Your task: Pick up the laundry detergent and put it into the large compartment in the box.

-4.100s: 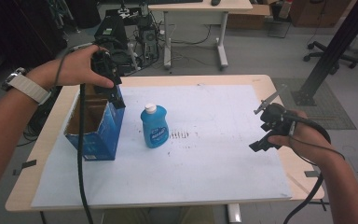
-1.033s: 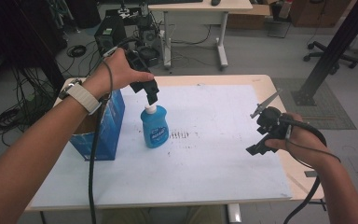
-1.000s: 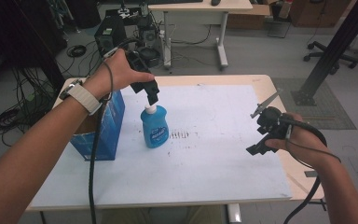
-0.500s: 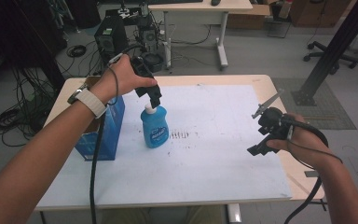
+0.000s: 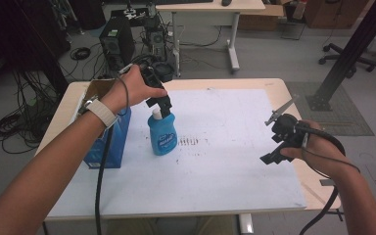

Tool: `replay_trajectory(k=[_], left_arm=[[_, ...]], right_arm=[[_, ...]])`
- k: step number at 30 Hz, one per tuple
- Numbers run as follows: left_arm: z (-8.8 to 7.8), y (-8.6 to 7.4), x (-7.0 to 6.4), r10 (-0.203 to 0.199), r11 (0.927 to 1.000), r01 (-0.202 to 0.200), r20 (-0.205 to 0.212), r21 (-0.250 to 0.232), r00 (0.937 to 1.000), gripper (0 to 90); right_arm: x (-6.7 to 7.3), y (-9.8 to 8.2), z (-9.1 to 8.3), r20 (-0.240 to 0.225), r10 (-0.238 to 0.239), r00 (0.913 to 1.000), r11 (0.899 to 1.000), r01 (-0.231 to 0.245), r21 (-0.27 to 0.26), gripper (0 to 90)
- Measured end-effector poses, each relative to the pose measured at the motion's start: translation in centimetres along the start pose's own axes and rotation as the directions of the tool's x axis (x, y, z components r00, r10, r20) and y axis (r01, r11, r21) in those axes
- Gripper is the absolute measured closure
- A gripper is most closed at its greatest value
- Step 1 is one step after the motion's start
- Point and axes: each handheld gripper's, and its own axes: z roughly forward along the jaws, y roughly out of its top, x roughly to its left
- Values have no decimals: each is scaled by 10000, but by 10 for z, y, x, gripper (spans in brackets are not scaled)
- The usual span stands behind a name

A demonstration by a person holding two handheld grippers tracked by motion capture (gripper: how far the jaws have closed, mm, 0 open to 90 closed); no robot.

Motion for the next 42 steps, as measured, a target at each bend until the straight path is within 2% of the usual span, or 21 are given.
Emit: replay_trajectory(k=[10, 18, 42], left_arm=[[13, 0, 2, 91, 9998, -92, -3, -160, 10000, 83], [26, 1, 1, 219, 9998, -219, 52, -26, 9997, 83], [48, 2, 0, 286, 9996, -285, 207, -24, 9994, 83]], right_arm=[[0, 0, 2, -27, -18, 10000, 10000, 18, 41, 126], [0, -1, 4, -40, 65, 10000, 10000, -65, 73, 126], [-2, -4, 6, -79, 109, 9999, 9999, -108, 116, 126]])
